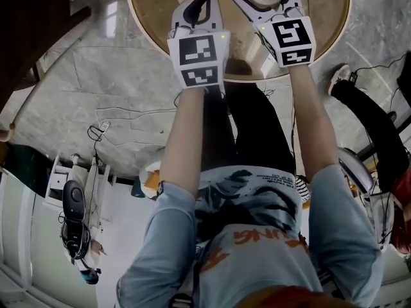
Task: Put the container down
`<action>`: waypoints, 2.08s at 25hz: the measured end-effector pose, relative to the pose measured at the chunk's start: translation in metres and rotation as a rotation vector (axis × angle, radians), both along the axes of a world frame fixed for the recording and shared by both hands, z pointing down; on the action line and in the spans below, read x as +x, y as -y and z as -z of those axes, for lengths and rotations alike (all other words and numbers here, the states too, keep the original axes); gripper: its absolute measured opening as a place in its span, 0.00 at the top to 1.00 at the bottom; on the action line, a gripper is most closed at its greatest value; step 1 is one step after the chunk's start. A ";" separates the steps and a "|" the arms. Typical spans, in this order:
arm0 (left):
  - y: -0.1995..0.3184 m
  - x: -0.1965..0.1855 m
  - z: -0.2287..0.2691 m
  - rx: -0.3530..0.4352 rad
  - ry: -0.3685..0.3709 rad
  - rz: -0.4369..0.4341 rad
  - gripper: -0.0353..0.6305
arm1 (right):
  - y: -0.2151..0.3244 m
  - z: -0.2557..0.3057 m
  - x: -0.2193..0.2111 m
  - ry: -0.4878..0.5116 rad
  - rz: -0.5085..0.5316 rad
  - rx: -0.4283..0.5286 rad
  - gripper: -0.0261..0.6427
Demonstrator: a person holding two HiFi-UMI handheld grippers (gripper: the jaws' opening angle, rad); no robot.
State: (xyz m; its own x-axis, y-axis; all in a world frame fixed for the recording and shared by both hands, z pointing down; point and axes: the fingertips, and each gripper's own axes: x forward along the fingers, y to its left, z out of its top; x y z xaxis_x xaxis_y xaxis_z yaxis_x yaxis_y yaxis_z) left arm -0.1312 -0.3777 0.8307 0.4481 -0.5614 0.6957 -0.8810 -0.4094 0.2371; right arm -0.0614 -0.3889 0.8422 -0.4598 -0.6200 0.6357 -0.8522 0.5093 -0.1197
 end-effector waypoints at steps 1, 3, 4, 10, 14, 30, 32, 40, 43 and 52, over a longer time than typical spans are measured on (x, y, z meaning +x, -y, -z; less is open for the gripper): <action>0.004 0.000 -0.002 0.000 -0.001 -0.004 0.90 | 0.007 -0.002 -0.001 -0.001 -0.001 0.004 0.42; 0.012 -0.002 -0.005 -0.002 -0.003 -0.010 0.90 | 0.019 -0.007 -0.002 -0.001 -0.010 0.005 0.42; 0.015 -0.003 -0.006 -0.004 -0.004 -0.011 0.90 | 0.025 -0.009 -0.003 -0.001 -0.015 0.005 0.42; 0.029 -0.006 -0.009 -0.017 -0.008 -0.018 0.90 | 0.055 -0.014 -0.008 -0.028 -0.006 0.025 0.42; 0.036 -0.008 -0.012 -0.024 -0.011 -0.018 0.90 | 0.071 -0.016 -0.017 -0.024 0.002 0.036 0.42; 0.041 -0.006 -0.017 -0.040 -0.026 -0.031 0.90 | 0.064 -0.025 -0.023 -0.003 0.010 0.047 0.42; 0.037 -0.001 -0.018 -0.032 -0.030 -0.053 0.90 | 0.056 -0.029 -0.019 -0.006 0.006 0.047 0.41; 0.028 0.000 -0.015 -0.030 -0.039 -0.057 0.90 | 0.041 -0.033 -0.014 -0.046 0.010 0.025 0.41; 0.022 0.004 -0.012 -0.023 -0.047 -0.068 0.90 | 0.032 -0.035 -0.014 -0.077 0.037 0.017 0.43; 0.013 0.012 0.003 -0.006 -0.075 -0.063 0.90 | 0.017 -0.021 -0.011 -0.069 0.032 -0.002 0.42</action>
